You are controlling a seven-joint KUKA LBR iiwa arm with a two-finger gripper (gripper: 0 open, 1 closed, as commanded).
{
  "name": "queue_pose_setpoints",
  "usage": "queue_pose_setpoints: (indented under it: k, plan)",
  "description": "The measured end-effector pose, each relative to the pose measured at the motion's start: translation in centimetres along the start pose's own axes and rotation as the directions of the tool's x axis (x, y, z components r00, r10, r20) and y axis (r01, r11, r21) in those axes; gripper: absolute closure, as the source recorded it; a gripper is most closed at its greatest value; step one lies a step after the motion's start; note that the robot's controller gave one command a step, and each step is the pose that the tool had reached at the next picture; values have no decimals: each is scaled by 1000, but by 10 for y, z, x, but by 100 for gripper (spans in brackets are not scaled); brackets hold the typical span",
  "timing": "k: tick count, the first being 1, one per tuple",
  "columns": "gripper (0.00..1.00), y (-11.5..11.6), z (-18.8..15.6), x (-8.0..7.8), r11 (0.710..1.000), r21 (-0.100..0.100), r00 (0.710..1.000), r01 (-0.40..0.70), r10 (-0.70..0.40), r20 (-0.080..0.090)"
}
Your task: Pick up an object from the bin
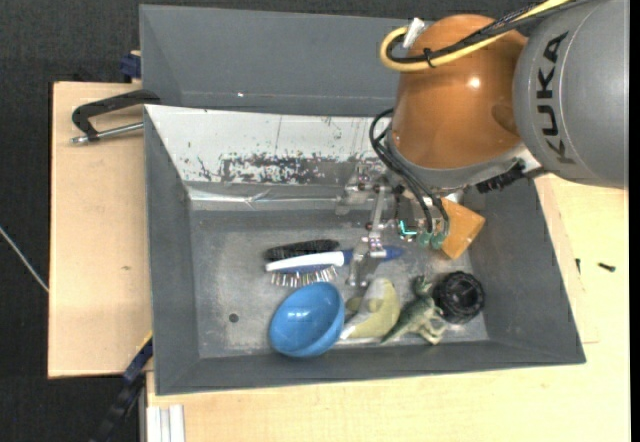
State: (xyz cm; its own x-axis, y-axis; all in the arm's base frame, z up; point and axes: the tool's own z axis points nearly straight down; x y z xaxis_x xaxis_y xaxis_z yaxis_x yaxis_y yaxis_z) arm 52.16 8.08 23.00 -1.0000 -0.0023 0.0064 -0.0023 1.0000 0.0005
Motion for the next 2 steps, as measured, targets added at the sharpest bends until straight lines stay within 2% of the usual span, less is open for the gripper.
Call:
queue_pose_setpoints:
  k: [1,2]
  plan:
    - [0,18,154,-25,922,4,921,388,-388,32]
    - [0,-15,127,-20,922,5,922,388,-388,15]
